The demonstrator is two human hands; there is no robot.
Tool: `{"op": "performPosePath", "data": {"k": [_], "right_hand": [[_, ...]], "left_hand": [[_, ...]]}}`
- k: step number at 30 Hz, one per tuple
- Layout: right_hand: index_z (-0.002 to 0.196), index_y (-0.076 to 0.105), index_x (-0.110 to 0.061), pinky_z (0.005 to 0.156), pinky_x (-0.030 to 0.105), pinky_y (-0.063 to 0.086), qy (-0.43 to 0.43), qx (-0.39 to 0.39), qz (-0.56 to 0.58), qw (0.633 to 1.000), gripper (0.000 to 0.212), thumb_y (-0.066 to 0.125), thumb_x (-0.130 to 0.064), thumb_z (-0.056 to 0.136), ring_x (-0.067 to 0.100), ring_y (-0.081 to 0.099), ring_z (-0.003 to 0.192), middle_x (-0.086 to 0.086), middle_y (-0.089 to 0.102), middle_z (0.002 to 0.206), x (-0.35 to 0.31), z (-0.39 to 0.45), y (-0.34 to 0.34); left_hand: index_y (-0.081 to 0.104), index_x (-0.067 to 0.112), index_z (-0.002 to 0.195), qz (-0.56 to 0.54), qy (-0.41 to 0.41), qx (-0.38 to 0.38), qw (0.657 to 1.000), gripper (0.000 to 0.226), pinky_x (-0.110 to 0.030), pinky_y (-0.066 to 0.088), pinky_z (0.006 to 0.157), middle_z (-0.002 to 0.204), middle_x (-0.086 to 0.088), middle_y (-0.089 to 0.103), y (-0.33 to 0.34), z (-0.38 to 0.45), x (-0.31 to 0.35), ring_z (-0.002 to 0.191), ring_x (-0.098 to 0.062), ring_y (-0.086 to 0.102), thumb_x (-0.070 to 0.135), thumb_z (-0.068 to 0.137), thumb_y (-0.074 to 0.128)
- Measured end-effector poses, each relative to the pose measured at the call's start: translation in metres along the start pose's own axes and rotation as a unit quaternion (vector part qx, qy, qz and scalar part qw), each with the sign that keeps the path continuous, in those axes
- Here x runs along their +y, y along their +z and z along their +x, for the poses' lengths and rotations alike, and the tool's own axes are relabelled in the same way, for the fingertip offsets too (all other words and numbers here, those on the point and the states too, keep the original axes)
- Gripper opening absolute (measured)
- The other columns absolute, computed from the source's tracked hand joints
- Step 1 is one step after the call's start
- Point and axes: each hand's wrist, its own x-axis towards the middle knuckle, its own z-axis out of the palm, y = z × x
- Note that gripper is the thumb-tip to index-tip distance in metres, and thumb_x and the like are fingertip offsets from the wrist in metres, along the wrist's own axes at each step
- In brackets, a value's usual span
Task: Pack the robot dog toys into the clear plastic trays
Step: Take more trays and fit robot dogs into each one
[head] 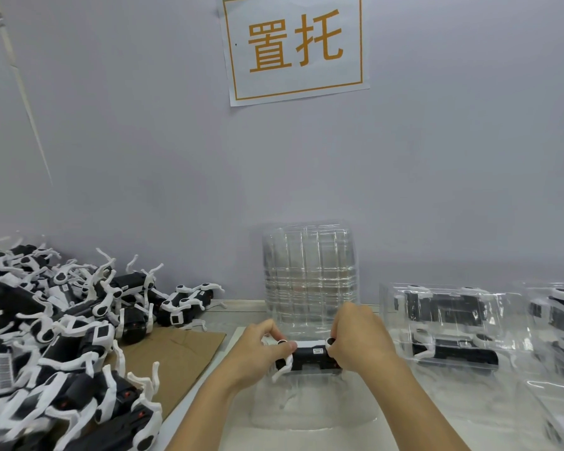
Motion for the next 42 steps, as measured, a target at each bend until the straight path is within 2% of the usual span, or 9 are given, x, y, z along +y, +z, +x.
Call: {"op": "performPosePath", "data": {"k": [3, 10, 17, 22, 25, 29, 35, 38, 42], "right_hand": [[0.073, 0.057, -0.015, 0.051, 0.022, 0.041, 0.005, 0.018, -0.006, 1.000, 0.019, 0.068, -0.008, 0.086, 0.014, 0.053, 0.060, -0.001, 0.053, 0.066, 0.000, 0.001, 0.004], [0.064, 0.050, -0.018, 0.046, 0.023, 0.035, 0.001, 0.038, -0.020, 0.999, 0.027, 0.066, -0.012, 0.084, 0.014, 0.050, 0.054, -0.001, 0.053, 0.062, -0.002, 0.000, 0.011], [0.061, 0.046, -0.017, 0.042, 0.024, 0.030, 0.017, 0.054, -0.013, 0.998, 0.029, 0.064, -0.009, 0.082, 0.014, 0.046, 0.052, 0.000, 0.051, 0.062, -0.001, 0.000, 0.009], [0.070, 0.054, -0.017, 0.045, 0.023, 0.035, 0.030, 0.065, 0.035, 0.997, 0.017, 0.064, -0.010, 0.081, 0.013, 0.051, 0.060, -0.002, 0.055, 0.069, -0.001, 0.000, 0.014], [0.066, 0.051, -0.017, 0.042, 0.023, 0.029, 0.039, 0.063, 0.053, 0.996, 0.019, 0.062, -0.007, 0.079, 0.012, 0.048, 0.056, -0.002, 0.053, 0.065, 0.000, -0.001, 0.013], [0.059, 0.038, -0.019, 0.039, 0.021, 0.023, 0.046, 0.060, 0.065, 0.995, 0.031, 0.059, -0.003, 0.077, 0.012, 0.039, 0.049, -0.002, 0.042, 0.058, -0.001, 0.000, 0.013], [0.067, 0.038, -0.022, 0.044, 0.017, 0.024, 0.041, 0.046, 0.092, 0.994, 0.033, 0.063, -0.011, 0.085, 0.007, 0.045, 0.059, -0.003, 0.053, 0.079, 0.000, 0.002, 0.013], [0.070, 0.041, -0.020, 0.047, 0.016, 0.026, 0.039, 0.039, 0.101, 0.993, 0.029, 0.062, -0.008, 0.086, 0.009, 0.049, 0.065, -0.005, 0.051, 0.076, 0.001, 0.006, 0.014], [0.071, 0.041, -0.020, 0.057, 0.019, 0.034, 0.041, 0.020, 0.101, 0.994, 0.028, 0.063, -0.008, 0.085, 0.015, 0.051, 0.075, -0.001, 0.055, 0.086, -0.002, 0.009, 0.012]], "left_hand": [[0.059, 0.012, 0.093, 0.010, -0.003, 0.008, 1.000, 0.028, -0.016, 0.035, 0.066, 0.125, 0.005, 0.055, 0.000, -0.002, 0.004, 0.085, 0.004, 0.049, 0.039, 0.090, 0.068], [0.053, 0.028, 0.073, 0.022, -0.006, 0.045, 0.999, 0.024, -0.025, 0.034, 0.082, 0.125, 0.008, 0.049, 0.002, -0.005, 0.007, 0.115, -0.012, 0.047, 0.038, 0.087, 0.069], [0.051, 0.028, 0.071, 0.140, -0.008, 0.071, 0.988, 0.021, -0.035, 0.046, 0.084, 0.109, 0.010, 0.054, 0.005, 0.001, 0.016, 0.100, -0.014, 0.053, 0.041, 0.084, 0.060], [0.056, 0.025, 0.079, 0.236, -0.012, 0.131, 0.963, 0.015, -0.041, 0.052, 0.083, 0.090, 0.006, 0.062, -0.010, 0.020, 0.038, 0.090, -0.021, 0.059, 0.034, 0.087, 0.049], [0.058, 0.023, 0.096, 0.248, -0.051, 0.178, 0.951, 0.014, -0.039, 0.050, 0.088, 0.106, 0.000, 0.059, -0.038, 0.044, 0.041, 0.103, -0.026, 0.057, 0.033, 0.087, 0.052], [0.044, 0.018, 0.132, 0.341, -0.138, 0.237, 0.899, 0.053, -0.048, 0.037, 0.106, 0.142, -0.013, 0.038, -0.092, 0.069, 0.011, 0.135, -0.039, 0.031, 0.040, 0.087, 0.059], [0.038, 0.018, 0.140, 0.453, -0.197, 0.347, 0.797, 0.080, -0.062, 0.029, 0.110, 0.152, -0.022, 0.029, -0.190, 0.088, -0.058, 0.139, -0.051, 0.024, 0.059, 0.077, 0.066], [0.057, 0.010, 0.120, 0.349, -0.230, 0.330, 0.846, 0.101, -0.059, 0.050, 0.089, 0.117, -0.028, 0.062, -0.242, 0.102, -0.100, 0.112, -0.051, 0.057, 0.084, 0.053, 0.070], [0.062, 0.001, 0.112, 0.260, -0.242, 0.308, 0.882, 0.080, -0.052, 0.055, 0.074, 0.095, -0.033, 0.064, -0.279, 0.127, -0.159, 0.087, -0.047, 0.066, 0.052, 0.057, 0.088]]}}
